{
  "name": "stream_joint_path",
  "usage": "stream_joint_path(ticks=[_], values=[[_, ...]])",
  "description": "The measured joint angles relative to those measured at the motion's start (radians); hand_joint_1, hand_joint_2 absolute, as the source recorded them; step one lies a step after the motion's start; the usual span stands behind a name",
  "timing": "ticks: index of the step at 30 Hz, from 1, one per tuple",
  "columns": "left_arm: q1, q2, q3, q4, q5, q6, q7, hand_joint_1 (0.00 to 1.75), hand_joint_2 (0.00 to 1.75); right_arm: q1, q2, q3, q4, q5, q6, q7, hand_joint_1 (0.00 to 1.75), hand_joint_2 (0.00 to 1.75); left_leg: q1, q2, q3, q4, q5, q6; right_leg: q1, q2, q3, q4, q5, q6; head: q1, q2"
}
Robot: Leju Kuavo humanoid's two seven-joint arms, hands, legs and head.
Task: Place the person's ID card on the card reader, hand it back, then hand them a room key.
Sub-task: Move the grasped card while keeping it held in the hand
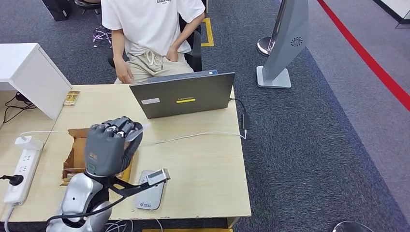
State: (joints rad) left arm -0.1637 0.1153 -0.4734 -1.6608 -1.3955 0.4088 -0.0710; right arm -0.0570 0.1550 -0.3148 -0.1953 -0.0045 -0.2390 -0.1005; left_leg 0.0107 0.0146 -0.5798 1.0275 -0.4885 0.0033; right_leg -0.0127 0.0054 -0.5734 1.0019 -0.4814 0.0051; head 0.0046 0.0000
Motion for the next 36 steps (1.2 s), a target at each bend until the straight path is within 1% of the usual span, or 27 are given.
stream_joint_path(ticks=[4, 6, 8, 11, 14, 17, 21, 24, 27, 32, 36], values=[[0.122, 0.035, -0.019, -0.032, -0.035, 0.024, 0.029, 1.75, 1.75, 0.004, 0.001, -0.020, 0.000, -0.006, -0.003, -0.006, 0.00, 1.75, 0.000, -0.001, 0.000, 0.000, -0.001, 0.000, 0.000, -0.001, 0.000, 0.000, -0.001, -0.001, 0.000, 0.000], [0.153, 0.047, -0.022, -0.042, -0.037, 0.025, 0.031, 1.75, 1.75, 0.005, 0.001, -0.026, 0.000, -0.006, -0.004, -0.007, 0.00, 1.75, 0.000, -0.001, 0.000, 0.000, -0.001, 0.000, 0.000, -0.002, 0.000, 0.000, -0.002, -0.001, 0.000, 0.000], [0.167, 0.054, -0.023, -0.049, -0.037, 0.022, 0.032, 1.75, 1.75, 0.005, 0.002, -0.032, 0.000, -0.006, -0.005, -0.007, 0.00, 1.75, 0.000, -0.002, 0.000, 0.000, -0.001, 0.000, 0.000, -0.002, 0.000, 0.000, -0.002, -0.001, 0.000, 0.000], [0.196, 0.063, -0.024, -0.057, -0.036, -0.009, 0.038, 1.75, 1.75, 0.005, 0.002, -0.040, 0.000, -0.007, -0.005, -0.008, 0.00, 1.75, 0.000, -0.001, 0.001, 0.000, -0.001, 0.000, 0.000, -0.002, 0.001, 0.000, -0.002, -0.001, 0.000, 0.000], [0.254, 0.083, -0.024, -0.059, -0.038, -0.041, 0.057, 1.75, 1.75, 0.006, 0.003, -0.048, 0.000, -0.008, -0.005, -0.009, 0.00, 1.75, 0.000, -0.001, 0.001, 0.000, -0.001, 0.000, 0.000, -0.001, 0.001, 0.000, -0.002, -0.001, 0.000, 0.000], [0.316, 0.115, -0.028, -0.059, -0.045, -0.042, 0.101, 1.75, 1.75, 0.006, 0.003, -0.059, 0.000, -0.006, -0.005, -0.010, 0.00, 1.75, 0.000, -0.001, 0.001, 0.000, -0.001, 0.000, 0.000, -0.001, 0.001, 0.000, -0.002, -0.001, 0.000, 0.000], [0.379, 0.172, -0.064, -0.074, -0.051, -0.041, 0.200, 1.75, 1.75, 0.006, 0.003, -0.076, 0.000, -0.002, -0.005, -0.014, 0.00, 1.75, 0.000, -0.001, 0.001, -0.001, -0.002, -0.001, 0.000, -0.001, 0.001, 0.000, -0.003, -0.001, 0.000, 0.000], [0.404, 0.207, -0.097, -0.087, -0.052, -0.055, 0.271, 1.75, 1.75, 0.006, 0.003, -0.091, 0.000, 0.004, -0.005, -0.016, 0.00, 1.75, 0.000, -0.001, 0.001, -0.001, -0.002, -0.001, 0.000, -0.002, 0.001, 0.000, -0.003, -0.001, 0.000, 0.000], [0.411, 0.226, -0.115, -0.089, -0.038, -0.092, 0.313, 1.75, 1.75, 0.006, 0.003, -0.100, 0.000, 0.011, -0.005, -0.016, 0.00, 1.75, 0.000, -0.001, 0.001, -0.001, -0.002, -0.001, 0.000, -0.002, 0.001, 0.000, -0.003, -0.001, 0.000, 0.000], [0.409, 0.231, -0.122, -0.062, -0.005, -0.148, 0.328, 1.75, 1.75, 0.006, 0.003, -0.113, 0.000, 0.025, 0.001, -0.016, 0.00, 1.75, 0.000, -0.001, 0.001, -0.001, -0.002, -0.001, 0.000, -0.002, 0.001, 0.000, -0.003, -0.001, 0.000, 0.000], [0.404, 0.228, -0.125, -0.023, 0.008, -0.161, 0.328, 1.75, 1.75, 0.006, 0.003, -0.116, -0.001, 0.035, 0.002, -0.015, 0.00, 1.75, 0.000, -0.001, 0.001, -0.001, -0.002, -0.001, 0.000, -0.002, 0.001, 0.000, -0.003, -0.001, 0.000, 0.000]])
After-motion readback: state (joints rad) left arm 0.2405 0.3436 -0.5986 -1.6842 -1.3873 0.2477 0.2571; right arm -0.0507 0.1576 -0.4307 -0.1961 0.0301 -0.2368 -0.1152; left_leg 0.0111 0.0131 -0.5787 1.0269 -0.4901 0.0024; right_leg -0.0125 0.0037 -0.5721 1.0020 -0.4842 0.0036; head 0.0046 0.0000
